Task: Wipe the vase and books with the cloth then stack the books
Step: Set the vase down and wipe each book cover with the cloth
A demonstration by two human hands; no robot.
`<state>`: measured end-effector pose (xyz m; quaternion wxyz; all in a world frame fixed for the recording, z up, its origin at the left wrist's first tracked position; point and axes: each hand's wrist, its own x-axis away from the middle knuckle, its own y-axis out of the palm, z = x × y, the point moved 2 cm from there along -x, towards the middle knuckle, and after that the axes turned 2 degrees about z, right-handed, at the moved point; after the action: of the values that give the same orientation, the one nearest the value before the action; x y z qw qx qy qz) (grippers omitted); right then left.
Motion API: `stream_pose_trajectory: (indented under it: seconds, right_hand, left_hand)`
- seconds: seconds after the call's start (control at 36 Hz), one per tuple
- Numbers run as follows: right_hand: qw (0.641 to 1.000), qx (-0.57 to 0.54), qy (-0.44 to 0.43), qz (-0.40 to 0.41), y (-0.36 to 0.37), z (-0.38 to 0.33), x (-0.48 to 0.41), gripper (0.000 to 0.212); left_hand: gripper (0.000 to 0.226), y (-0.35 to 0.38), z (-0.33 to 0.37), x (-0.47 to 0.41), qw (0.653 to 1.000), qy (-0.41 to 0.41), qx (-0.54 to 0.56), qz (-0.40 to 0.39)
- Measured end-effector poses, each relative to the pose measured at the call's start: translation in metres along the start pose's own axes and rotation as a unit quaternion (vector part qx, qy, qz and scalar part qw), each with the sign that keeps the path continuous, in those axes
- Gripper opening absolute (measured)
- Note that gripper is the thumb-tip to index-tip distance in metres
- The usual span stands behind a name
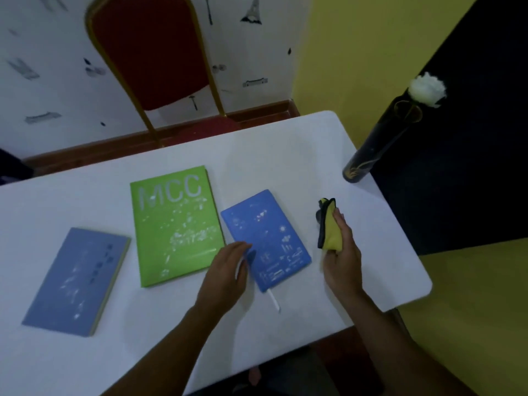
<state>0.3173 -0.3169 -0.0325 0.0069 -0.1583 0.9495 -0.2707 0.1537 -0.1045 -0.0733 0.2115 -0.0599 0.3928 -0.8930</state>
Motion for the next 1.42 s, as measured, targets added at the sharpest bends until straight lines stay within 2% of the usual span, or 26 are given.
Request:
stream_pose_trajectory:
  seconds: [0.25, 0.39, 0.5, 0.58, 0.64, 0.75, 0.92, 1.11, 1.19, 1.28, 1.33, 1.42]
  right_hand:
    - [0.999, -0.037, 0.024, -0.001, 0.068, -0.017, 0.03, 0.086]
    - [0.998, -0.002, 0.043, -0.036, 0.108, -0.035, -0.003, 0.067]
    - [0.985, 0.074, -0.027, -0.151, 0.147, -0.044, -0.028, 0.072]
    - [0.952, 0.171, -0.132, -0.217, 0.17, -0.043, -0.038, 0.075]
    - [0.925, 0.238, -0.182, -0.232, 0.177, -0.039, -0.04, 0.076]
    - [0.895, 0.286, -0.239, -0.247, 0.169, -0.029, -0.03, 0.079]
    - [0.865, 0.339, -0.286, -0.235, 0.129, 0.001, -0.017, 0.073]
    - [0.881, 0.363, -0.23, -0.199, 0.16, -0.024, -0.059, 0.069]
    - [0.866, 0.354, -0.282, -0.213, 0.169, -0.027, -0.055, 0.069]
    - [0.837, 0.332, -0.351, -0.256, 0.147, -0.014, -0.034, 0.077]
    - [0.842, 0.296, -0.364, -0.268, 0.125, -0.001, -0.025, 0.081]
    - [0.873, 0.235, -0.343, -0.256, 0.098, 0.013, -0.029, 0.086]
  left_hand:
    - [0.046, 0.025, -0.02, 0.059, 0.989, 0.125, -0.05, -0.061]
    - [0.047, 0.031, -0.019, 0.063, 0.985, 0.146, -0.08, -0.039]
    - [0.047, 0.036, -0.016, 0.06, 0.986, 0.134, -0.102, -0.015]
    - [0.049, 0.048, -0.016, 0.057, 0.989, 0.107, -0.102, -0.017]
    - [0.046, 0.055, -0.017, 0.057, 0.991, 0.1, -0.093, -0.012]
    - [0.032, 0.056, -0.015, 0.055, 0.992, 0.092, -0.081, 0.028]
    - [0.035, 0.061, -0.015, 0.06, 0.99, 0.094, -0.085, 0.055]
    - [0.035, 0.063, -0.015, 0.059, 0.987, 0.104, -0.098, 0.07]
    - [0.035, 0.062, -0.015, 0.059, 0.986, 0.109, -0.102, 0.07]
    - [0.034, 0.062, -0.017, 0.06, 0.986, 0.112, -0.102, 0.072]
    - [0.034, 0.062, -0.017, 0.059, 0.986, 0.113, -0.101, 0.074]
    - [0.034, 0.062, -0.016, 0.059, 0.984, 0.12, -0.103, 0.084]
